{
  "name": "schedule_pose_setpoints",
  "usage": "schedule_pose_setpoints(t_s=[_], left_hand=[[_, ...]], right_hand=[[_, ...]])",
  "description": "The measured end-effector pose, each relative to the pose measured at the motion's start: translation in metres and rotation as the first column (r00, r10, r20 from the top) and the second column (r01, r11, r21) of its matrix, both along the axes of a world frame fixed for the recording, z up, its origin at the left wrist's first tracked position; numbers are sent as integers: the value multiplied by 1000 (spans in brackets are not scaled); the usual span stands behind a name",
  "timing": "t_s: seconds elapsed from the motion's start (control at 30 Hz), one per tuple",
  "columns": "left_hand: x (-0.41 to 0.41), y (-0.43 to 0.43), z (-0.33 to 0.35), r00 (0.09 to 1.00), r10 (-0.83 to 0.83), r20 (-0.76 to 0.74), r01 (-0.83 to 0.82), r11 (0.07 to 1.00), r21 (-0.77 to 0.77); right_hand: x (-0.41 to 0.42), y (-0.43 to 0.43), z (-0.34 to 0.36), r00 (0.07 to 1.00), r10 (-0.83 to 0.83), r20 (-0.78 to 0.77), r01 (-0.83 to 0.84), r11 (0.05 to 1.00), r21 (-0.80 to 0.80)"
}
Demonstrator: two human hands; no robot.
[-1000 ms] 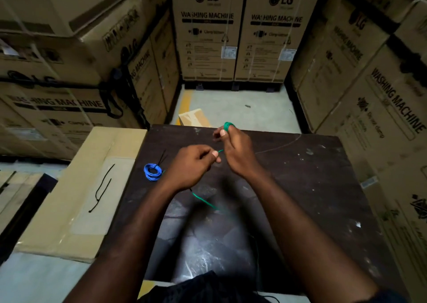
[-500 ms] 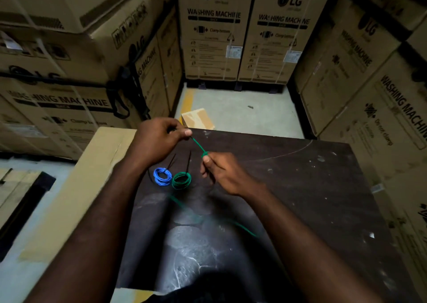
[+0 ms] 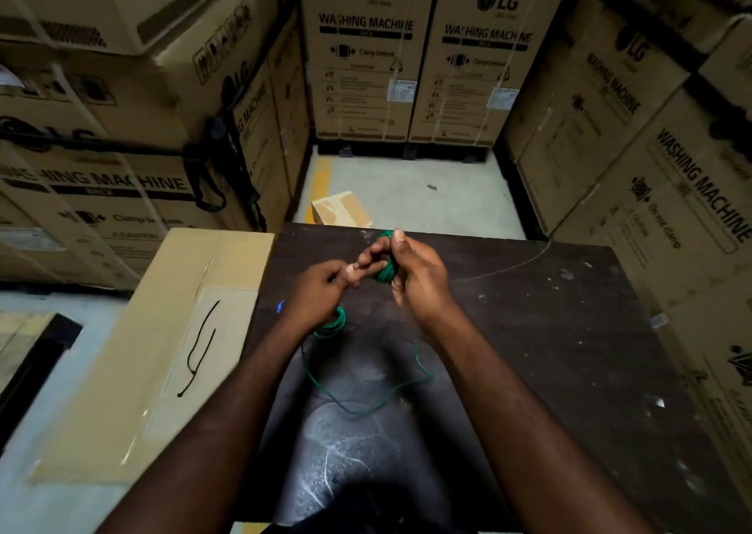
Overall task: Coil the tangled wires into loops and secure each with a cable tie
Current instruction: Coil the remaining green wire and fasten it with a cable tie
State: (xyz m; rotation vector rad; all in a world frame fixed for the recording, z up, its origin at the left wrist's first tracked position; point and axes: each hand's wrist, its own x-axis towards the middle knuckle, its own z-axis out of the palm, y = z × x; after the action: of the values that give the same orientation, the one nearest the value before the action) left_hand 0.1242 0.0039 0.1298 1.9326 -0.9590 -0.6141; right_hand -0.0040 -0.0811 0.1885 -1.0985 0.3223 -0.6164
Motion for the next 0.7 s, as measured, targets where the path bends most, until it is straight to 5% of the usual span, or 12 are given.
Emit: schedule_pose_setpoints(t_s=[0.33,0.7], left_hand=[[-39,12,-11,1000,-12,-5,12,1000,-12],[-51,39,19,996,49,74,-42,994,-99]], right_hand=[[8,-22,6,957,-283,62,279,958,64],[19,-29,-5,919,-383,-91,338,887,-315]])
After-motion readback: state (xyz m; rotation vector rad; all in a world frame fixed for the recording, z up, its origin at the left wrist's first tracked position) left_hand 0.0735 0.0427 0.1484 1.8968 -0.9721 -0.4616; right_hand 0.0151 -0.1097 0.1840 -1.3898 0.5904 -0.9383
